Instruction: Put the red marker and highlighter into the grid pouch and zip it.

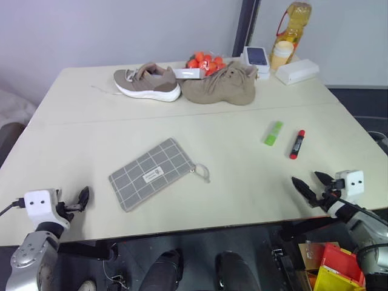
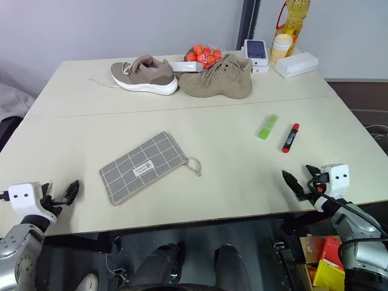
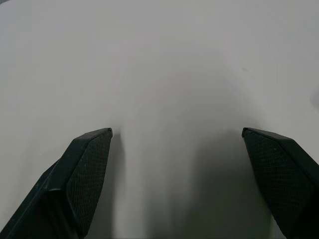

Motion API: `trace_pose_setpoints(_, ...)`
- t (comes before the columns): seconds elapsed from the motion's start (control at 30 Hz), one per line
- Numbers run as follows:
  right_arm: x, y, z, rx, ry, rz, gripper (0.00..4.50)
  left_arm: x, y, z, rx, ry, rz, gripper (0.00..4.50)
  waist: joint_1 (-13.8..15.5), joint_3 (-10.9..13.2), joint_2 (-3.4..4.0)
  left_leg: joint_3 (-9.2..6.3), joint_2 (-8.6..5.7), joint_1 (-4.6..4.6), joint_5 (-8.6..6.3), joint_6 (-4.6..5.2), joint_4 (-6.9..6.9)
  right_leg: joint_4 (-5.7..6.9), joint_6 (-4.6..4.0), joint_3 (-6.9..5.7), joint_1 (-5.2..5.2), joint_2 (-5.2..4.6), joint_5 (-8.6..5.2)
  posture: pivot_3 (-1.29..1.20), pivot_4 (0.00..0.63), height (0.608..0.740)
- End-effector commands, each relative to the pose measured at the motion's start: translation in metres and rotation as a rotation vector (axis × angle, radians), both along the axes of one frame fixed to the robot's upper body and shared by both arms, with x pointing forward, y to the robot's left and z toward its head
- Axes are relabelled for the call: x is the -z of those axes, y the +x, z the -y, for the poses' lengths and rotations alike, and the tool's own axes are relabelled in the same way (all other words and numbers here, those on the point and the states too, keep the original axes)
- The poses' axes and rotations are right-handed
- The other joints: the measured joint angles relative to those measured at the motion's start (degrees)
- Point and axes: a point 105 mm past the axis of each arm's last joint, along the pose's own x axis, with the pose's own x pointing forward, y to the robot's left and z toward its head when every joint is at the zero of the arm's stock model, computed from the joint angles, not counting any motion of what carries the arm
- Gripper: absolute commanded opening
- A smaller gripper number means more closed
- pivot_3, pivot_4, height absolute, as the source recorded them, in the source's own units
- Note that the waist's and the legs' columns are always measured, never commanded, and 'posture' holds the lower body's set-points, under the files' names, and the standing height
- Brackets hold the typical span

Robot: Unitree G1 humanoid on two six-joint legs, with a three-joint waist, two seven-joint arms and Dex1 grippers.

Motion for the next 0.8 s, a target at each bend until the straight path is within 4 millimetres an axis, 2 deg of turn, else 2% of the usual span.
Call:
trace_pose_setpoints(0.03, -0.011, 0.003, 0.001, -0.002, -0.001, 0.053, 4.50, -0.012, -0.002, -0.002, -0.009, 0.016, 0.043, 4.47, 0.0, 0.0, 0.00, 0.00, 0.00, 0.00, 0.00, 0.00, 0.00, 0.00, 0.00, 0.00, 0.00, 0.00, 0.00, 0.00, 0.150, 0.740)
trace_pose_setpoints(0.17, -0.015, 0.005, -0.003, -0.019, -0.006, 0.066, 4.50, -0.011, 0.003, 0.000, -0.006, -0.012, 0.057, 4.47, 0.0, 0.0, 0.00, 0.00, 0.00, 0.00, 0.00, 0.00, 0.00, 0.00, 0.00, 0.00, 0.00, 0.00, 0.00, 0.00, 0.150, 0.740)
trace_pose_setpoints(0.4, -0.028, 0.012, -0.028, -0.105, 0.001, 0.108, 4.50, -0.011, 0.014, 0.002, -0.028, -0.024, 0.087, 4.47, 0.1, 0.0, 0.00, 0.01, 0.01, 0.00, 0.00, 0.00, 0.00, 0.00, 0.00, -0.01, 0.01, 0.00, 0.00, 0.00, 0.150, 0.740)
trace_pose_setpoints(0.57, -0.050, 0.018, -0.086, -0.339, 0.047, 0.142, 4.50, -0.010, 0.019, 0.008, -0.034, 0.004, 0.111, 4.47, -0.2, 0.0, 0.00, 0.03, 0.04, 0.00, 0.00, 0.00, 0.00, 0.00, 0.06, 0.00, -0.01, 0.02, 0.03, 0.00, 0.150, 0.740)
trace_pose_setpoints(0.8, -0.069, 0.022, -0.177, -0.599, 0.068, 0.175, 4.50, -0.007, 0.013, 0.029, 0.089, 0.056, 0.098, 4.47, 0.0, 0.0, -0.03, 0.03, 0.04, -0.01, -0.01, 0.00, 0.00, -0.04, 0.00, -0.01, -0.01, 0.01, 0.01, 0.00, 0.150, 0.740)
